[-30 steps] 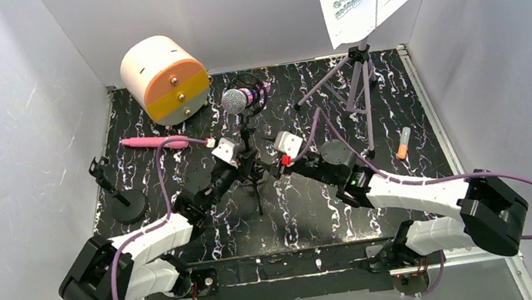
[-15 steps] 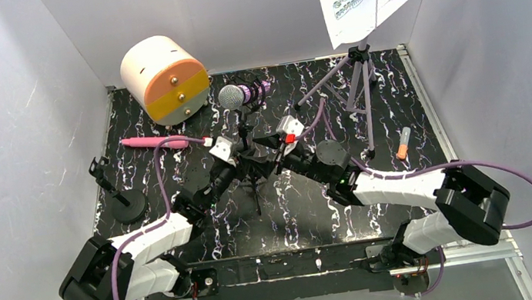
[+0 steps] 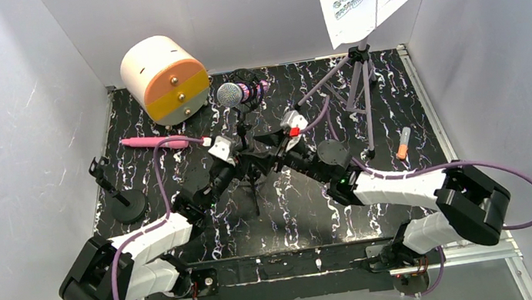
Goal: Pack up the instrument practice props
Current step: Adjust the microphone stand at the center of the board.
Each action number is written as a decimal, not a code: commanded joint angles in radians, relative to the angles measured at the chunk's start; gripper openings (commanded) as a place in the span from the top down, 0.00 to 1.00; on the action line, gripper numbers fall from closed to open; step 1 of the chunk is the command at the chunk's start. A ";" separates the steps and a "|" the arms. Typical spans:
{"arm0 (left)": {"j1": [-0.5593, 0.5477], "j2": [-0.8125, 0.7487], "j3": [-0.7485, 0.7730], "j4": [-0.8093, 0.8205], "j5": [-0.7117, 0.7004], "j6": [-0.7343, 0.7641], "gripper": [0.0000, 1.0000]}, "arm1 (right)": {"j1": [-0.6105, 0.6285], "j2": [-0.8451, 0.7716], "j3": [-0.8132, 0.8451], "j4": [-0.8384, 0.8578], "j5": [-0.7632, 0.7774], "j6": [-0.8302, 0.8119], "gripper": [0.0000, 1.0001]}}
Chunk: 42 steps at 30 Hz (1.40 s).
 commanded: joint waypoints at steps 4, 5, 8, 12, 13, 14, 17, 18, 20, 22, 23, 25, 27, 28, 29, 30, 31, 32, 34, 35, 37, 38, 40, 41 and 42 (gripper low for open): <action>-0.024 -0.008 -0.011 -0.014 0.040 0.015 1.00 | -0.040 -0.116 0.033 0.019 0.077 -0.028 0.33; -0.024 -0.005 -0.009 -0.013 0.043 0.014 1.00 | -0.042 -0.121 0.034 0.013 0.085 -0.030 0.33; -0.024 0.003 -0.007 -0.012 0.048 0.013 1.00 | -0.048 -0.114 0.048 0.013 0.095 -0.032 0.33; -0.024 0.000 -0.007 -0.013 0.051 0.014 1.00 | -0.049 -0.075 0.083 0.009 0.075 -0.024 0.34; -0.024 0.000 -0.008 -0.012 0.051 0.015 1.00 | -0.051 -0.064 0.090 0.006 0.062 -0.016 0.34; -0.024 0.001 -0.007 -0.012 0.051 0.014 1.00 | -0.050 -0.053 0.096 0.007 0.049 -0.007 0.34; -0.024 0.005 -0.006 -0.013 0.059 0.013 1.00 | -0.050 -0.022 0.107 0.016 0.032 0.017 0.35; -0.024 0.007 -0.004 -0.012 0.062 0.012 1.00 | -0.050 -0.014 0.111 0.021 0.027 0.024 0.35; -0.025 0.009 -0.003 -0.012 0.068 0.010 1.00 | -0.051 0.006 0.125 0.027 0.018 0.036 0.35; -0.024 0.009 -0.002 -0.012 0.072 0.010 1.00 | -0.051 0.022 0.137 0.036 0.015 0.045 0.36; -0.024 0.008 -0.002 -0.012 0.072 0.010 1.00 | -0.051 0.028 0.143 0.039 0.014 0.047 0.36; -0.024 0.008 -0.002 -0.012 0.073 0.010 1.00 | -0.054 0.041 0.152 0.050 0.010 0.055 0.37; -0.023 0.008 -0.002 -0.012 0.076 0.010 1.00 | -0.056 0.052 0.160 0.059 0.002 0.070 0.39; -0.024 0.008 -0.002 -0.012 0.077 0.010 1.00 | -0.058 0.056 0.164 0.062 0.001 0.081 0.40; -0.024 0.008 -0.002 -0.012 0.078 0.010 1.00 | -0.060 0.060 0.167 0.065 0.001 0.087 0.42; -0.023 0.008 -0.002 -0.012 0.078 0.010 1.00 | -0.062 0.062 0.168 0.069 0.001 0.094 0.44; -0.023 0.007 -0.002 -0.012 0.078 0.011 1.00 | -0.063 0.064 0.169 0.072 -0.014 0.098 0.48; -0.023 0.007 -0.002 -0.013 0.078 0.012 1.00 | -0.065 0.064 0.169 0.073 -0.032 0.099 0.52; -0.024 0.005 -0.003 -0.012 0.077 0.012 1.00 | -0.070 0.064 0.166 0.068 -0.052 0.100 0.66; -0.024 0.003 -0.004 -0.013 0.077 0.012 1.00 | -0.072 0.062 0.163 0.064 -0.060 0.102 0.73; -0.024 -0.001 -0.006 -0.012 0.071 0.014 1.00 | -0.076 0.059 0.152 0.064 -0.073 0.104 0.90; -0.024 -0.003 -0.007 -0.012 0.068 0.015 1.00 | -0.079 0.054 0.145 0.064 -0.076 0.104 0.95; -0.024 -0.005 -0.007 -0.013 0.068 0.014 0.95 | -0.079 0.049 0.131 0.061 -0.088 0.098 0.99; -0.024 -0.006 -0.007 -0.012 0.068 0.013 0.91 | -0.078 0.046 0.124 0.062 -0.100 0.092 0.99; -0.024 -0.008 -0.007 -0.012 0.069 0.010 0.86 | -0.078 0.042 0.118 0.061 -0.115 0.084 0.99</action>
